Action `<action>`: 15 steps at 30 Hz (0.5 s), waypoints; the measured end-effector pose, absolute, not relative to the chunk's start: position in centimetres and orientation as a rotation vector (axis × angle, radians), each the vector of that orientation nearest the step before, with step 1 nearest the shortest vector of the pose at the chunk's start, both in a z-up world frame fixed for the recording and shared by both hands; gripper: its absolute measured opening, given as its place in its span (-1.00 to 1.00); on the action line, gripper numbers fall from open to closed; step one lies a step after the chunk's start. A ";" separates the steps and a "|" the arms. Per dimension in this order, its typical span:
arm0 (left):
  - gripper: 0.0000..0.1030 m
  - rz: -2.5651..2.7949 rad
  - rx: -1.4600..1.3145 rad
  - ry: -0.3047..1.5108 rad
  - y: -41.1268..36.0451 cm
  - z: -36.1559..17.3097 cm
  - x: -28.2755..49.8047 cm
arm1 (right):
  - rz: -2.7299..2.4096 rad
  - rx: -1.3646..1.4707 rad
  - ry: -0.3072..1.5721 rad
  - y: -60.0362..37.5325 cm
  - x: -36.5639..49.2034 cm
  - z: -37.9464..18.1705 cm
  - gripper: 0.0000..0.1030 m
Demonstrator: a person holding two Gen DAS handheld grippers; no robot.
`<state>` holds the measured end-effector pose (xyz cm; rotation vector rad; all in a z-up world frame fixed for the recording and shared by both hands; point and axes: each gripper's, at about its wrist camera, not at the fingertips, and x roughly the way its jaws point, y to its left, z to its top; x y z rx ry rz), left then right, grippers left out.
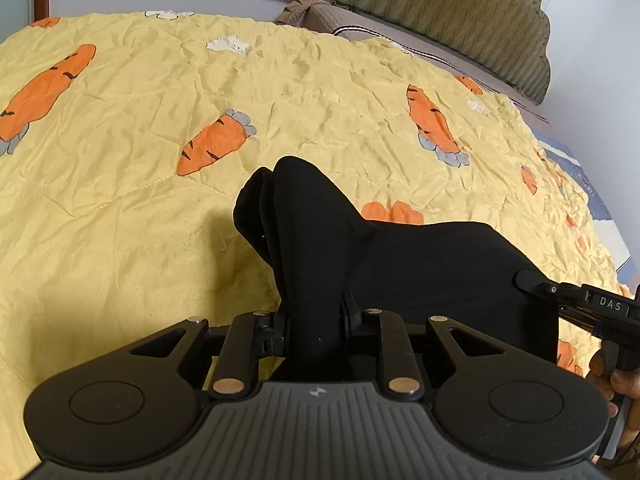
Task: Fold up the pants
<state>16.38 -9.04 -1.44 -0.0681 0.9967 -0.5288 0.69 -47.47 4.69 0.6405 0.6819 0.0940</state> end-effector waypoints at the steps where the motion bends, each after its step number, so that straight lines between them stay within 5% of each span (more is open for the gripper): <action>1: -0.60 -0.526 -0.059 0.994 -9.2 -1.5 16.4 | 0.092 0.638 0.683 -47.4 0.7 4.6 -0.74; 15: -0.58 -0.505 -0.003 0.976 -9.8 -1.9 16.2 | 0.080 0.620 0.691 -47.4 0.9 4.1 -0.74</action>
